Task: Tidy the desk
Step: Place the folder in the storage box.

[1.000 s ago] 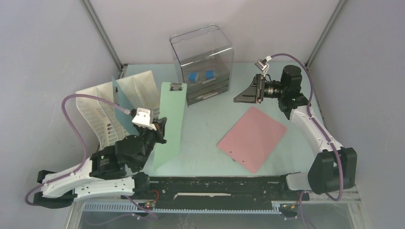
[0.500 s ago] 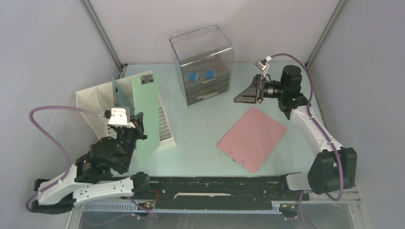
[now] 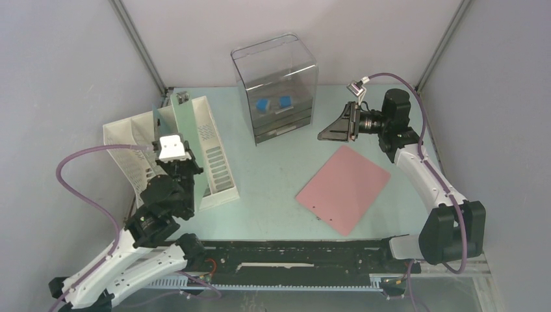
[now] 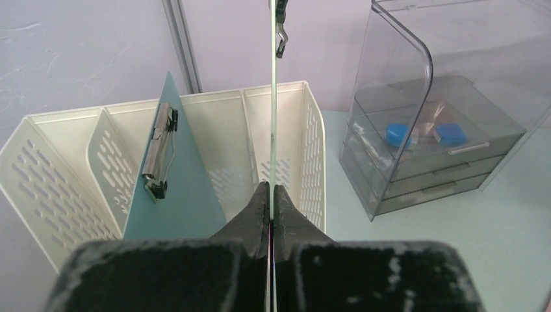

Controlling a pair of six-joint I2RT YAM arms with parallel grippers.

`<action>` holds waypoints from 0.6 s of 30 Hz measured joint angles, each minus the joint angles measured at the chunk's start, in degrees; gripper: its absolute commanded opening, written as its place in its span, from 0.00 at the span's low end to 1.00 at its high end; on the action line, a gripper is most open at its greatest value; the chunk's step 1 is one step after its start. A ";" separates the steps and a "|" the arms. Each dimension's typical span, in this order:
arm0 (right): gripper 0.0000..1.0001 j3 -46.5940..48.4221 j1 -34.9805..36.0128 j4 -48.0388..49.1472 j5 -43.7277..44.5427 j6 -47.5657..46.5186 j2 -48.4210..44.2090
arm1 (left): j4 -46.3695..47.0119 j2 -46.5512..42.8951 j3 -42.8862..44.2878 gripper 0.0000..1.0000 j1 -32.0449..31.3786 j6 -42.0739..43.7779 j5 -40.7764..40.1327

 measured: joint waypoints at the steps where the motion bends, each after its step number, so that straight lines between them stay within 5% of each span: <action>1: 1.00 0.00 0.00 0.00 0.00 -0.04 0.00 | 0.33 0.00 -0.48 0.00 1.38 -0.20 1.62; 18: 1.00 0.00 0.00 0.00 -0.24 -0.39 0.00 | 30.05 3.34 -17.90 0.00 10.56 3.69 12.68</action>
